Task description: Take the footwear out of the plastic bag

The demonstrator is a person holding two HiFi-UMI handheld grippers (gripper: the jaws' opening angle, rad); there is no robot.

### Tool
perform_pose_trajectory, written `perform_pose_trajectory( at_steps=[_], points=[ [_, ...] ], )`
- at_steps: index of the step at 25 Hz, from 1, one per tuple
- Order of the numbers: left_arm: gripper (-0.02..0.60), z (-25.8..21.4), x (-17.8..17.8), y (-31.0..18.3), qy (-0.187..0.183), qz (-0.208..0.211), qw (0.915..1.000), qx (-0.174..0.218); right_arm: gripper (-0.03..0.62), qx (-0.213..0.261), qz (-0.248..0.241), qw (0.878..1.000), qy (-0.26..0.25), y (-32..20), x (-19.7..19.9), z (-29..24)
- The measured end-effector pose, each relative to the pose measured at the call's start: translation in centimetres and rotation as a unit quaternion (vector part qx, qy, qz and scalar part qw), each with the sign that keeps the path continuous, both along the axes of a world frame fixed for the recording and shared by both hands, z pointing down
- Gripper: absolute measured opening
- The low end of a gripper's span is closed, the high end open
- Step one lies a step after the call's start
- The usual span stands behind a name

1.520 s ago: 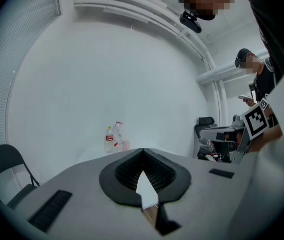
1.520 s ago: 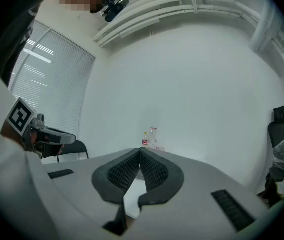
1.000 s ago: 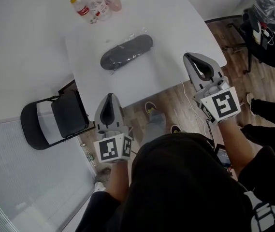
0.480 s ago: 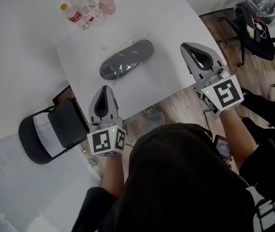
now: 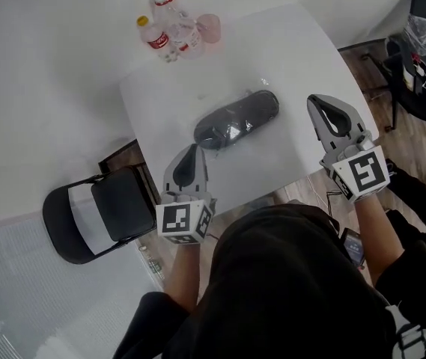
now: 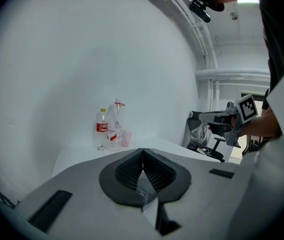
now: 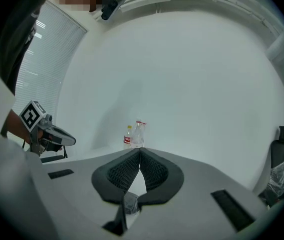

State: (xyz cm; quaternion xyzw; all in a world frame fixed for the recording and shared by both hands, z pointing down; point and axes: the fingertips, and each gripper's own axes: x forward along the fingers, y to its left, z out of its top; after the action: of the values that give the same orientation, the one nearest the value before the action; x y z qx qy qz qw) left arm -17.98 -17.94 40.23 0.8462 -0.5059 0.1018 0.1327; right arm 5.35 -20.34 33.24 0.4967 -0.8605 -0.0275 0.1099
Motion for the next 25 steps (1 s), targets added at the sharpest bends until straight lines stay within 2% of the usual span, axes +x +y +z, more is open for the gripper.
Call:
perform_pose_trajectory(
  at_steps=[4, 7, 12, 13, 14, 15, 18, 20, 23, 25],
  points=[
    [0.023, 3.0, -0.3, -1.3, -0.027, 0.072, 0.9962, -0.039, 0.018, 0.001, -0.007, 1.000, 0.022, -0.3, -1.6, 0.7],
    [0.023, 5.1, -0.6, -2.7, -0.052, 0.134, 0.9861, -0.083, 0.018, 0.006, -0.012, 0.999, 0.040, -0.2, -2.5, 0.8],
    [0.030, 6.7, -1.3, -5.8, -0.095, 0.207, 0.9667, -0.117, 0.018, 0.007, -0.015, 0.998, 0.055, 0.1, -2.8, 0.7],
    [0.094, 7.3, -1.1, -6.4, -0.101, 0.225, 0.9599, -0.133, 0.018, 0.008, -0.017, 0.998, 0.061, 0.0, -2.8, 0.7],
    [0.213, 8.1, -0.8, -6.8, -0.110, 0.245, 0.9513, -0.151, 0.018, 0.010, -0.019, 0.998, 0.067, 0.0, -2.7, 0.7],
    [0.261, 9.0, -0.5, -7.1, -0.124, 0.266, 0.9413, -0.168, 0.018, 0.014, -0.022, 0.997, 0.073, -0.1, -2.7, 0.7],
    [0.321, 12.3, 0.4, -7.4, -0.169, 0.324, 0.9074, -0.207, 0.018, 0.025, -0.037, 0.995, 0.094, 0.0, -2.9, 0.9],
    [0.369, 14.6, 0.9, -7.5, -0.196, 0.359, 0.8811, -0.238, 0.018, 0.026, -0.046, 0.992, 0.112, -0.3, -2.8, 1.4],
    [0.402, 17.8, 1.1, -8.0, -0.231, 0.393, 0.8420, -0.288, 0.018, 0.020, -0.049, 0.992, 0.117, -1.6, -2.6, 2.1],
    [0.413, 19.0, 1.4, -7.8, -0.243, 0.409, 0.8220, -0.313, 0.018, 0.017, -0.049, 0.992, 0.112, -2.5, -2.4, 2.4]
  ],
)
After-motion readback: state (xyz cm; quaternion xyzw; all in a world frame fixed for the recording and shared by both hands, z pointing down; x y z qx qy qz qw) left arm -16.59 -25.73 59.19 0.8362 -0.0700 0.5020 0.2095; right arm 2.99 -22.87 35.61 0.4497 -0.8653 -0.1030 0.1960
